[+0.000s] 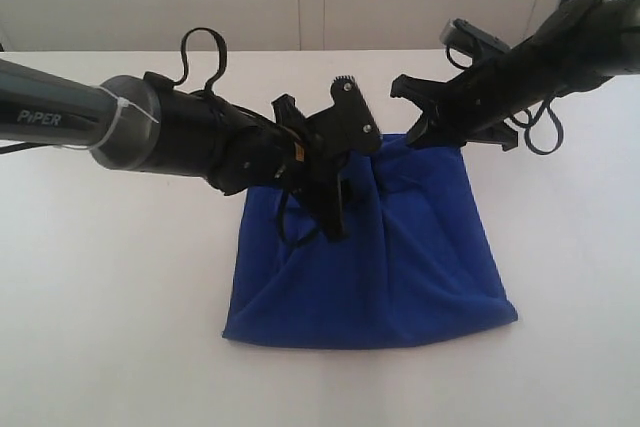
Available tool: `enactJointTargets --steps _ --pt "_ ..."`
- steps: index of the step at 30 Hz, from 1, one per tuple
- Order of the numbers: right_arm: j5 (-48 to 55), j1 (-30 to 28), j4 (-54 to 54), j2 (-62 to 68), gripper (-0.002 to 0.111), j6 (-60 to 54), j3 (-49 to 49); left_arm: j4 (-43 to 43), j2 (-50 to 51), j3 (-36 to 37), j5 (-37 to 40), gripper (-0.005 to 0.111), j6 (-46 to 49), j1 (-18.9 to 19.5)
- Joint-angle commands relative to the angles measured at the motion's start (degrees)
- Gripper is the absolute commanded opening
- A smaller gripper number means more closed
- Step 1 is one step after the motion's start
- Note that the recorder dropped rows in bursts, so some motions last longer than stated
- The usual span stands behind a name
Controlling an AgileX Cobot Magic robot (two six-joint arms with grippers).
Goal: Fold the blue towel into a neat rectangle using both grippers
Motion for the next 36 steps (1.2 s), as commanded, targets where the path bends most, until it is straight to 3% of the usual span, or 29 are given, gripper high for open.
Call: enactJointTargets --steps 1,11,18,23,33,36 --pt "-0.84 -0.37 0.11 0.1 0.0 -0.14 -0.21 -0.33 0.74 -0.24 -0.3 0.063 -1.46 -0.39" --pt "-0.72 -0.37 0.11 0.1 0.0 -0.14 -0.21 -0.33 5.52 -0.24 -8.11 0.062 -1.89 -0.39" --pt "-0.72 -0.37 0.11 0.1 0.0 -0.14 -0.21 -0.33 6.44 -0.24 -11.59 0.059 7.3 -0.27" --pt "-0.49 -0.37 0.11 0.1 0.0 -0.14 -0.21 -0.54 6.44 -0.24 -16.01 0.037 10.3 0.2" --pt "-0.37 -0.37 0.11 0.1 0.0 -0.14 -0.21 -0.54 6.44 -0.24 -14.29 0.007 10.3 0.2" --pt "-0.37 -0.37 0.11 0.1 0.0 -2.59 -0.21 -4.19 4.75 -0.24 -9.78 0.0 10.3 0.2"
